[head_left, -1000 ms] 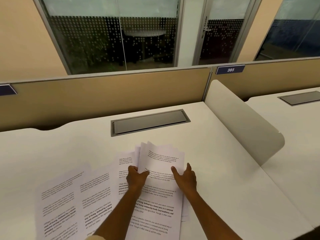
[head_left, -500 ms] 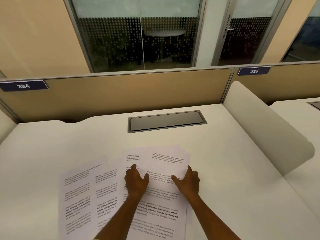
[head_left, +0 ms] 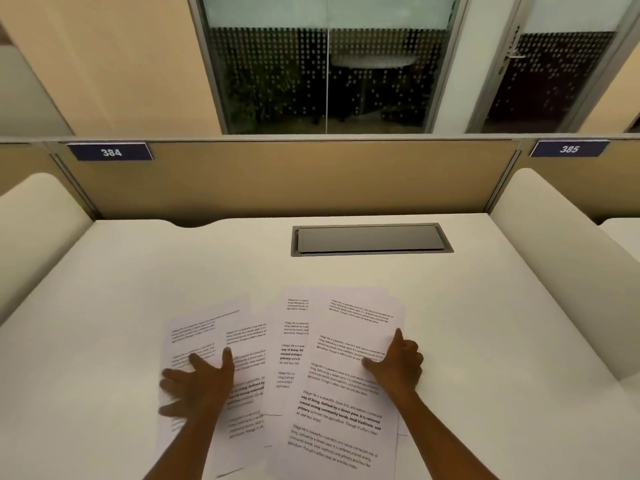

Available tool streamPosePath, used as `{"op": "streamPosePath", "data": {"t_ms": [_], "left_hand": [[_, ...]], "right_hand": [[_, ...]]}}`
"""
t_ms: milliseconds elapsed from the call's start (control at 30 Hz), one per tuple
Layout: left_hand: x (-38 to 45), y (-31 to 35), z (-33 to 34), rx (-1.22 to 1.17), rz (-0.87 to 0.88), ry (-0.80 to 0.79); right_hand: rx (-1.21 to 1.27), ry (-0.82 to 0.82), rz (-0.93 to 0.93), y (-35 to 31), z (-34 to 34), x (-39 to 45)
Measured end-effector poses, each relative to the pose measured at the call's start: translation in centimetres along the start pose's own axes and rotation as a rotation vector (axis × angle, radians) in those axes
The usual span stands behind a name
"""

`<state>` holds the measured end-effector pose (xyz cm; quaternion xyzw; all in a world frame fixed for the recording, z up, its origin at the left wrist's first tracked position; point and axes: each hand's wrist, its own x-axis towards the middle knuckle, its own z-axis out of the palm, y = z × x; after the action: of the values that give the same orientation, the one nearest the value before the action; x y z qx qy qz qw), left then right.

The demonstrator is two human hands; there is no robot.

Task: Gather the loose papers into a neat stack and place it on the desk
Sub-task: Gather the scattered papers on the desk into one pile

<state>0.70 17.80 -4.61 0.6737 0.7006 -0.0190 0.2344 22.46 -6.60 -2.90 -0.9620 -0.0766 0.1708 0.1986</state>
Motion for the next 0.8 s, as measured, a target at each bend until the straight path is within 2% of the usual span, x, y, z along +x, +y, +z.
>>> {"op": "streamPosePath", "data": {"t_ms": [533,800], "left_hand": [[-4.0,2.4,2.6,0.111,0.306,-0.002],[-5.7,4.3,3.0,0.010,0.462,-0.087]], "right_hand": [[0.012,-0.013,-0.023,-2.7,1.9,-1.3],[0.119,-0.063,-0.074,-3.7,2.7,-2.1]]}}
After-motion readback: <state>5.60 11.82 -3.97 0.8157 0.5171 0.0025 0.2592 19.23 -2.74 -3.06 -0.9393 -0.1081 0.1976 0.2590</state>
